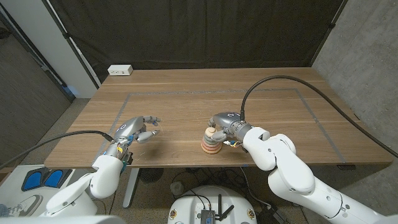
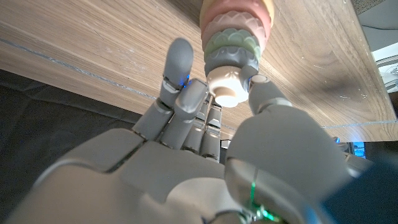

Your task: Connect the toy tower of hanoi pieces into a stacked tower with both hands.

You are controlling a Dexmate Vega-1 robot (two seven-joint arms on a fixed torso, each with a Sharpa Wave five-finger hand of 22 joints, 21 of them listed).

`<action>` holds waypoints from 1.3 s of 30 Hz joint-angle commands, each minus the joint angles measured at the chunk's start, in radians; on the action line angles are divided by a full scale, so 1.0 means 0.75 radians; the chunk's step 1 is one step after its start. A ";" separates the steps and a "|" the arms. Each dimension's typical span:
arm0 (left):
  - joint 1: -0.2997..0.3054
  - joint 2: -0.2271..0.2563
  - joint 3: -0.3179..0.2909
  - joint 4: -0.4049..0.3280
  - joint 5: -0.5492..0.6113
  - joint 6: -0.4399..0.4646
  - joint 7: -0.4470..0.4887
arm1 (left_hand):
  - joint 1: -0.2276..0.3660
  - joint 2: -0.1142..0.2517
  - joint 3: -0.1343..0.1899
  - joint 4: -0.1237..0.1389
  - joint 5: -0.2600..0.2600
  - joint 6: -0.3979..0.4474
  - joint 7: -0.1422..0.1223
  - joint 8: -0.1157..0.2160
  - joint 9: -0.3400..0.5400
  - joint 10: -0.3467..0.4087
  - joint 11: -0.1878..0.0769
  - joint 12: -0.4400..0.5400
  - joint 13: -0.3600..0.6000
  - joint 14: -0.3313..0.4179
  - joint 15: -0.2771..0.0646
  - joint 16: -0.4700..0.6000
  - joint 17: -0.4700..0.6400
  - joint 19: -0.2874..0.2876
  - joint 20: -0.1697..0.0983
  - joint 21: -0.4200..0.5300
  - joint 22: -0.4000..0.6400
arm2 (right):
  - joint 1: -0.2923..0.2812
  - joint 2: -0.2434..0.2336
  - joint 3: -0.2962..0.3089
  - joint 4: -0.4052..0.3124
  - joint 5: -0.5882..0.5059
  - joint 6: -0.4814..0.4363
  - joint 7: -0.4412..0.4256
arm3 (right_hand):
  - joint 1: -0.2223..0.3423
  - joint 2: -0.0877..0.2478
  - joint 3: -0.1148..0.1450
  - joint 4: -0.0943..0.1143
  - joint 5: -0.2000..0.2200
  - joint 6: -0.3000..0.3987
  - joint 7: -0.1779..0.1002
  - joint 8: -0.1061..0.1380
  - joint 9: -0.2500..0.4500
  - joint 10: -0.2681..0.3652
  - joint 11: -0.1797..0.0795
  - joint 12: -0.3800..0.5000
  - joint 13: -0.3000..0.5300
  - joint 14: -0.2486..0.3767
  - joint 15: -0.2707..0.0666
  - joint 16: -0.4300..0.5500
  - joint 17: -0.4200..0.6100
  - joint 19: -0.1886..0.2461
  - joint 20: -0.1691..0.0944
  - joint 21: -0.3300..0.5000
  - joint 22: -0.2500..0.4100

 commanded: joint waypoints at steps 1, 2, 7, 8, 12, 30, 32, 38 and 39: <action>-0.002 0.003 -0.001 0.008 -0.007 -0.005 -0.007 | 0.005 0.004 0.014 0.000 0.012 0.005 0.004 -0.003 0.004 0.006 -0.003 -0.001 0.002 -0.004 -0.013 0.014 0.005 0.008 -0.168 0.001 0.002 | -0.039 0.041 0.045 0.032 -0.021 0.035 0.018 | 0.070 0.081 0.034 0.026 0.009 0.043 -0.043 0.013 0.002 0.080 -0.076 0.003 -0.001 -0.006 0.006 -0.005 0.000 0.006 -0.035 -0.004 0.002; -0.003 0.003 -0.001 0.008 -0.007 -0.004 -0.007 | 0.004 0.004 0.014 0.000 0.012 0.006 0.005 -0.003 0.004 0.007 -0.001 -0.001 0.002 -0.005 -0.013 0.012 0.003 0.009 -0.168 0.001 0.001 | -0.040 0.043 0.044 0.034 -0.025 0.037 0.018 | 0.070 0.081 0.034 0.026 0.009 0.043 -0.043 0.013 0.002 0.080 -0.076 0.003 -0.001 -0.005 0.006 -0.004 0.001 0.007 -0.035 -0.003 0.003; -0.006 0.004 -0.001 0.010 -0.008 -0.002 -0.008 | 0.004 0.004 0.016 0.000 0.013 0.006 0.004 -0.003 0.005 0.004 -0.004 -0.001 0.004 -0.004 -0.013 0.016 0.007 0.011 -0.168 0.002 0.003 | -0.044 0.055 0.042 0.035 -0.051 0.038 0.041 | 0.069 0.078 0.034 0.026 0.010 0.040 -0.045 0.011 0.001 0.074 -0.074 0.001 -0.001 -0.002 0.007 -0.001 0.005 0.006 -0.035 -0.003 0.003; -0.006 0.005 -0.001 0.011 -0.009 -0.004 -0.008 | 0.004 0.004 0.016 0.000 0.013 0.005 0.005 -0.003 0.005 0.004 -0.005 -0.001 0.005 -0.007 -0.013 0.012 0.004 0.011 -0.168 0.003 0.004 | -0.045 0.057 0.043 0.035 -0.054 0.038 0.047 | 0.068 0.077 0.033 0.026 0.010 0.037 -0.045 0.010 0.002 0.072 -0.075 0.000 0.000 -0.001 0.007 0.000 0.006 0.005 -0.035 -0.005 0.002; -0.009 0.006 0.000 0.013 -0.011 -0.008 -0.008 | 0.004 0.004 0.016 -0.001 0.014 0.005 0.004 -0.003 0.005 0.005 -0.003 -0.001 0.003 -0.007 -0.013 0.012 0.004 0.011 -0.168 0.003 0.005 | -0.052 0.065 0.048 0.034 -0.067 0.041 0.058 | 0.063 0.073 0.030 0.028 0.010 0.031 -0.046 0.009 0.005 0.069 -0.073 -0.001 -0.001 -0.002 0.007 0.000 0.006 0.004 -0.034 -0.005 0.001; 0.003 0.004 -0.004 0.004 -0.002 -0.008 0.004 | 0.001 0.002 0.019 -0.001 0.016 0.007 0.005 -0.003 0.005 0.006 -0.002 0.000 0.006 -0.002 -0.013 0.017 0.005 0.008 -0.168 0.000 0.002 | -0.099 0.080 0.071 0.014 -0.154 0.072 0.099 | -0.009 0.003 -0.013 0.038 -0.008 -0.026 -0.039 0.010 0.041 -0.021 -0.058 -0.020 -0.001 -0.026 0.006 -0.022 0.001 -0.003 -0.034 -0.007 0.002; 0.005 0.004 -0.006 0.003 -0.002 -0.009 0.003 | 0.001 0.003 0.020 0.000 0.017 0.006 0.007 -0.004 0.006 0.006 -0.001 -0.002 0.002 -0.007 -0.013 0.013 0.000 0.009 -0.168 0.000 0.002 | -0.102 0.082 0.073 0.013 -0.166 0.078 0.111 | -0.016 -0.005 -0.017 0.037 -0.010 -0.037 -0.039 0.008 0.044 -0.038 -0.056 -0.024 -0.003 -0.024 0.006 -0.019 0.004 -0.004 -0.034 -0.008 0.001; 0.002 0.005 -0.001 0.001 0.002 -0.010 -0.002 | 0.000 0.002 0.021 -0.001 0.018 0.007 0.005 -0.003 0.006 0.007 -0.002 -0.001 0.005 0.000 -0.013 0.020 0.005 0.011 -0.168 0.001 0.003 | -0.119 0.091 0.080 0.011 -0.211 0.096 0.120 | -0.048 -0.049 -0.036 0.038 -0.025 -0.101 -0.018 -0.013 0.052 -0.100 -0.036 -0.028 -0.014 -0.030 0.007 -0.019 0.005 -0.007 -0.034 -0.010 0.005; 0.001 0.005 0.001 0.002 0.002 -0.011 -0.002 | 0.000 0.002 0.021 -0.001 0.018 0.007 0.005 -0.003 0.006 0.006 -0.002 -0.002 0.004 -0.001 -0.013 0.019 0.005 0.012 -0.168 0.001 0.003 | -0.124 0.092 0.082 0.011 -0.217 0.100 0.116 | -0.050 -0.052 -0.037 0.038 -0.026 -0.111 -0.017 -0.018 0.052 -0.108 -0.032 -0.029 -0.015 -0.029 0.007 -0.018 0.006 -0.007 -0.034 -0.010 0.005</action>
